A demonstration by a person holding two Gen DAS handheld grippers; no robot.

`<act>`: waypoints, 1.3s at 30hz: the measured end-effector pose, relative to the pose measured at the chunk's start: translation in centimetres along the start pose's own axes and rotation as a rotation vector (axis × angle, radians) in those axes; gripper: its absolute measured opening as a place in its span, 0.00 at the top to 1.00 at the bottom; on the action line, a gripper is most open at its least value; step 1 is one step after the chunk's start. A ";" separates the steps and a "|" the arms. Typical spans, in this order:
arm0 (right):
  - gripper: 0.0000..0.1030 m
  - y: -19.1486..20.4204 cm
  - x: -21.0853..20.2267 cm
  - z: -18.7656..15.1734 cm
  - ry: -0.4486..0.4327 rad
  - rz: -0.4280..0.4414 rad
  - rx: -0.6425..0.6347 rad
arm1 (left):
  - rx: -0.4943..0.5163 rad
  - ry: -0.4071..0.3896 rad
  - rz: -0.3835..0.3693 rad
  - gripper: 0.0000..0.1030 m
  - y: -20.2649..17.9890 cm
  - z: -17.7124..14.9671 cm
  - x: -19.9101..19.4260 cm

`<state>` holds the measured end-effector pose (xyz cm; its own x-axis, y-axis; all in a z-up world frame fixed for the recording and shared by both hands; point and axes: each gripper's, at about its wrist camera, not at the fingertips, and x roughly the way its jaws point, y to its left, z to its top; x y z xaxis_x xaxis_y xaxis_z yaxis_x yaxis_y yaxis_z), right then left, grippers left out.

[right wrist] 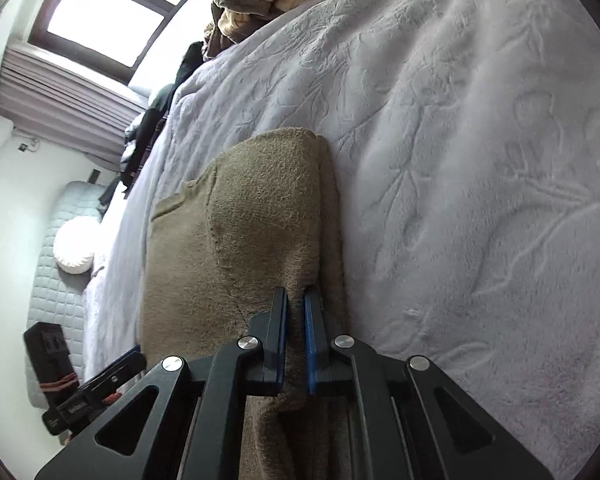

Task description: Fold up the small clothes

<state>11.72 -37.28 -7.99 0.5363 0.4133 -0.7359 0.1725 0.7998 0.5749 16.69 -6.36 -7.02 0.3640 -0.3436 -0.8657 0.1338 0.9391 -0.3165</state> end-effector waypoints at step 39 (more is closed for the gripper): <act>0.29 -1.1 6.6 2.2 0.245 0.333 -0.007 | 0.041 0.122 -0.334 0.01 -2.4 4.1 7.7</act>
<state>16.83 -36.40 -12.68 0.3495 0.7405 -0.5741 0.0167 0.6077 0.7940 22.93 -11.25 -11.37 0.1816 -0.6268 -0.7578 0.2650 0.7733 -0.5761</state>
